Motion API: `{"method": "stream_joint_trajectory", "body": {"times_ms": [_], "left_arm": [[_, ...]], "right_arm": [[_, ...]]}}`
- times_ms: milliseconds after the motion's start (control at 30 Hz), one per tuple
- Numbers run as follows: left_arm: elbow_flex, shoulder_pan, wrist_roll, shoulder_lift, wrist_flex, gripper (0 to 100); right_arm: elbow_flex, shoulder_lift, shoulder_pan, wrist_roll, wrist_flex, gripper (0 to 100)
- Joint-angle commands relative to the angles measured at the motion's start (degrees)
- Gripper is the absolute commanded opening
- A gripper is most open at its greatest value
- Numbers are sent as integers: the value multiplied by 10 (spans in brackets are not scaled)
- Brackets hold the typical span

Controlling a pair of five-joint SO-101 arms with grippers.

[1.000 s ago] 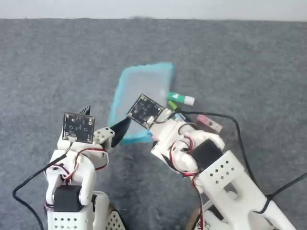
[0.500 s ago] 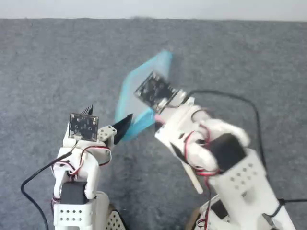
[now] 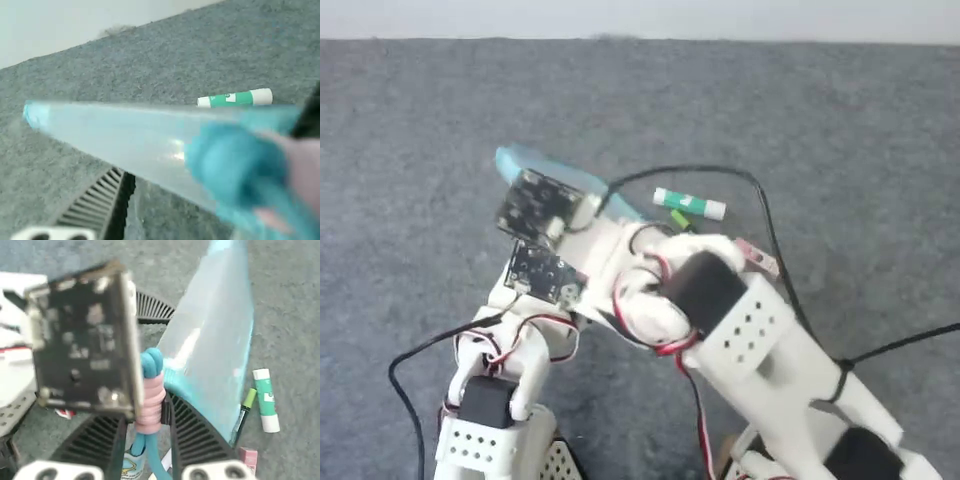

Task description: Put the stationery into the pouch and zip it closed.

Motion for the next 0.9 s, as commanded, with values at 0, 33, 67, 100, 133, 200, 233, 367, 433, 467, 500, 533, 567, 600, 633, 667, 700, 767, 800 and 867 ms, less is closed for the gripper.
{"method": "stream_joint_trajectory", "body": {"times_ms": [0,33,67,100,133,200,233,367,433,467,500,533,567,600,633,667,700,767,800,867], "left_arm": [[-84,-69,-4,-8,47,357],[-103,-101,-4,-8,61,357],[-122,-131,-4,-8,75,357],[-137,-156,-5,-8,84,357],[-148,-181,-6,-8,90,357],[-164,-212,-21,-8,97,357],[-167,-218,-25,-7,97,357],[-174,-203,-43,-8,120,357],[-183,-200,-47,-8,137,357],[-183,-199,-47,-8,140,357],[-183,-195,-47,-8,140,359],[-182,-185,-47,-8,140,359],[-182,-171,-47,-8,142,359],[-182,-154,-46,-8,147,360],[-182,-134,-46,-8,152,360],[-181,-114,-46,-8,157,360],[-174,-98,-46,-8,159,360],[-156,-76,-47,-8,143,360],[-144,-72,-48,-8,131,360],[-119,-69,-49,-8,100,360]], "right_arm": [[129,-80,14,10,-75,7],[172,-97,25,10,-99,7],[215,-113,41,9,-126,7],[256,-128,57,4,-153,7],[290,-139,70,-4,-176,7],[342,-157,91,-8,-211,7],[357,-161,101,-10,-220,7],[372,-153,125,-11,-237,7],[370,-143,131,-11,-240,7],[368,-140,131,-11,-240,7],[365,-138,132,-11,-237,7],[365,-138,132,-11,-236,7],[365,-138,131,-11,-236,7],[367,-136,130,-11,-237,7],[370,-136,130,-11,-239,7],[374,-136,132,-11,-240,7],[375,-136,133,-11,-240,7],[390,-136,139,-11,-239,7],[403,-136,150,-11,-240,7],[430,-141,184,-14,-257,7]]}}
